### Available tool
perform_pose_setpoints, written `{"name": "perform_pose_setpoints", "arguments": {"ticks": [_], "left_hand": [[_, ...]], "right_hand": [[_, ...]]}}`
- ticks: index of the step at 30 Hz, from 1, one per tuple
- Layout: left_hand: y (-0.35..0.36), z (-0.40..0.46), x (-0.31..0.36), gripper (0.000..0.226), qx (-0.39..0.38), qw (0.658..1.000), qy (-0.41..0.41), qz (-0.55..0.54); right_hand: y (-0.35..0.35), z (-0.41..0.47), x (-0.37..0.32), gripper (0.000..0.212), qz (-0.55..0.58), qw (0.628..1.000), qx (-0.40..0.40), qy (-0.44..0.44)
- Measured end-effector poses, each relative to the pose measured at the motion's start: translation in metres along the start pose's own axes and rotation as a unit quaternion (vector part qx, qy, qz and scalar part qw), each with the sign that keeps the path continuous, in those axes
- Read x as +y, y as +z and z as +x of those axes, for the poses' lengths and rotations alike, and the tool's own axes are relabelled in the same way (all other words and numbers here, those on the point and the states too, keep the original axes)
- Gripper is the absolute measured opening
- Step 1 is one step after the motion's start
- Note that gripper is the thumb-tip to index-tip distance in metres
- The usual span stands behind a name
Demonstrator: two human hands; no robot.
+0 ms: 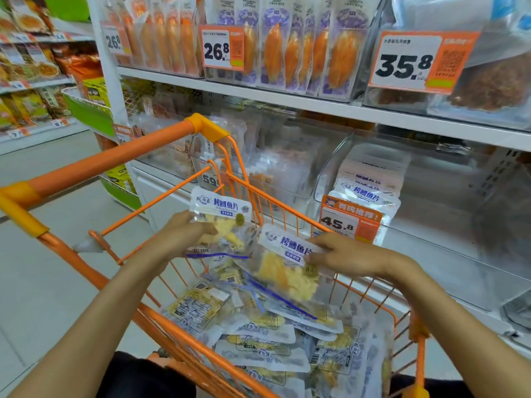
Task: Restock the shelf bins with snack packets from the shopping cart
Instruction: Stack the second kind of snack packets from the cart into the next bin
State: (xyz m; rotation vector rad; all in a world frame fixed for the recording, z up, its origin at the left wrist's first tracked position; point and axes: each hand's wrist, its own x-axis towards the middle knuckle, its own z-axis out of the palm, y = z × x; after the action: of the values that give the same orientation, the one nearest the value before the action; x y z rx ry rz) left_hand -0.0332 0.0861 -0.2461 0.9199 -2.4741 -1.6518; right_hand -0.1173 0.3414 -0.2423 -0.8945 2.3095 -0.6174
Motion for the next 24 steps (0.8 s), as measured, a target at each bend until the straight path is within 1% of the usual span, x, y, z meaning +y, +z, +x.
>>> {"name": "perform_pose_setpoints", "arguments": {"ticks": [2,4,6,8,10,11,12,13,14,15,16,18,19,20,21,22,23,24], "left_hand": [[0.005,0.002,0.001,0.018,0.009,1.000,-0.006,0.009],[0.007,0.002,0.002,0.018,0.007,0.999,-0.031,-0.004],[0.006,0.000,0.002,0.031,-0.029,0.996,-0.069,-0.046],[0.006,-0.001,0.003,0.041,-0.101,0.987,-0.079,-0.092],[0.009,0.000,0.000,0.050,-0.159,0.974,-0.069,-0.146],[0.010,0.002,-0.001,0.062,-0.175,0.968,-0.061,-0.170],[0.011,0.003,-0.002,0.076,-0.187,0.965,-0.054,-0.174],[0.012,0.001,-0.001,0.088,-0.195,0.969,-0.041,-0.147],[0.013,-0.002,0.000,0.095,-0.200,0.975,-0.024,-0.098],[0.013,-0.004,-0.001,0.097,-0.201,0.978,-0.008,-0.050],[0.014,-0.004,-0.001,0.091,-0.201,0.979,0.001,-0.017],[0.013,-0.005,-0.002,0.066,-0.196,0.981,0.013,-0.003],[0.010,-0.004,-0.002,0.053,-0.185,0.982,0.021,-0.003],[0.006,-0.003,-0.004,0.043,-0.166,0.986,0.026,0.000],[0.003,-0.003,-0.004,0.037,-0.146,0.989,0.029,0.005],[0.000,-0.003,-0.004,0.034,-0.124,0.992,0.031,0.008],[-0.002,-0.004,-0.005,0.032,-0.111,0.993,0.030,0.014],[-0.003,-0.004,-0.007,0.027,-0.097,0.995,0.028,0.021]], "right_hand": [[-0.007,-0.011,-0.007,0.017,0.090,0.995,0.003,-0.042],[-0.013,-0.019,-0.012,0.019,0.154,0.985,0.033,-0.076],[-0.016,-0.021,-0.012,0.016,0.216,0.970,0.076,-0.088],[-0.015,-0.016,-0.010,0.013,0.255,0.958,0.100,-0.085],[-0.010,-0.009,-0.006,0.009,0.234,0.960,0.128,-0.088],[-0.007,-0.004,-0.005,0.009,0.226,0.959,0.147,-0.088],[-0.004,0.000,-0.003,0.010,0.230,0.955,0.167,-0.086],[-0.001,0.005,-0.004,0.010,0.241,0.949,0.186,-0.085],[0.003,0.009,-0.006,0.011,0.249,0.942,0.205,-0.088],[0.008,0.014,-0.009,0.012,0.253,0.937,0.224,-0.093],[0.013,0.018,-0.012,0.013,0.257,0.931,0.240,-0.100],[0.021,0.026,-0.017,0.014,0.285,0.915,0.271,-0.091],[0.023,0.028,-0.018,0.016,0.297,0.908,0.287,-0.069],[0.025,0.030,-0.017,0.017,0.280,0.910,0.303,-0.041],[0.025,0.030,-0.014,0.018,0.215,0.924,0.315,-0.016],[0.027,0.030,-0.010,0.017,0.113,0.943,0.314,0.005],[0.030,0.031,-0.007,0.015,0.016,0.956,0.293,0.017],[0.035,0.033,-0.005,0.017,-0.057,0.965,0.253,0.027]]}}
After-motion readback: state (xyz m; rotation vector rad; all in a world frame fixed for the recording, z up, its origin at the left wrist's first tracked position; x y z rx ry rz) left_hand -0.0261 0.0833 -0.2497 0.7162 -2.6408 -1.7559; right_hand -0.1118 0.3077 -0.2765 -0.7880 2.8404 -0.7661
